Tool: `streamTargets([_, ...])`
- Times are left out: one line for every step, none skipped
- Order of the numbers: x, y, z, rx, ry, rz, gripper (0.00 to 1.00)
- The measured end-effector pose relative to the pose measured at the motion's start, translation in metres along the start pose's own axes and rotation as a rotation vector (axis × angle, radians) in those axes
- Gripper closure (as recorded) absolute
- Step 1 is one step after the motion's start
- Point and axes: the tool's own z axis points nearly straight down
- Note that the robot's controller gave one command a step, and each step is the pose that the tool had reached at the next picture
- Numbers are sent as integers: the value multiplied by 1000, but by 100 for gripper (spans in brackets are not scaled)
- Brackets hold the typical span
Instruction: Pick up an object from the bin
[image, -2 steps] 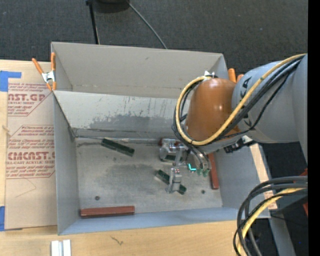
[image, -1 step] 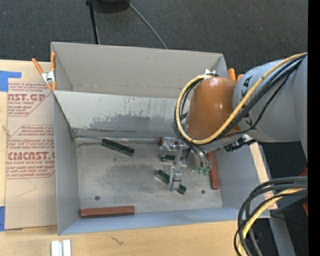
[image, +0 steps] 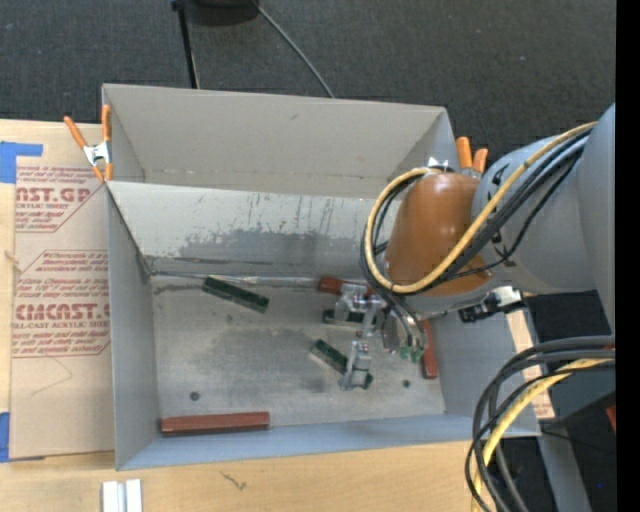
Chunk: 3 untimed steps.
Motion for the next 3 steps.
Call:
streamTargets([10, -15, 11, 2, 7, 65, 0])
streamTargets([8, -8, -11, 1, 2, 137, 0])
streamTargets([20, -14, 25, 2, 2, 316, 0])
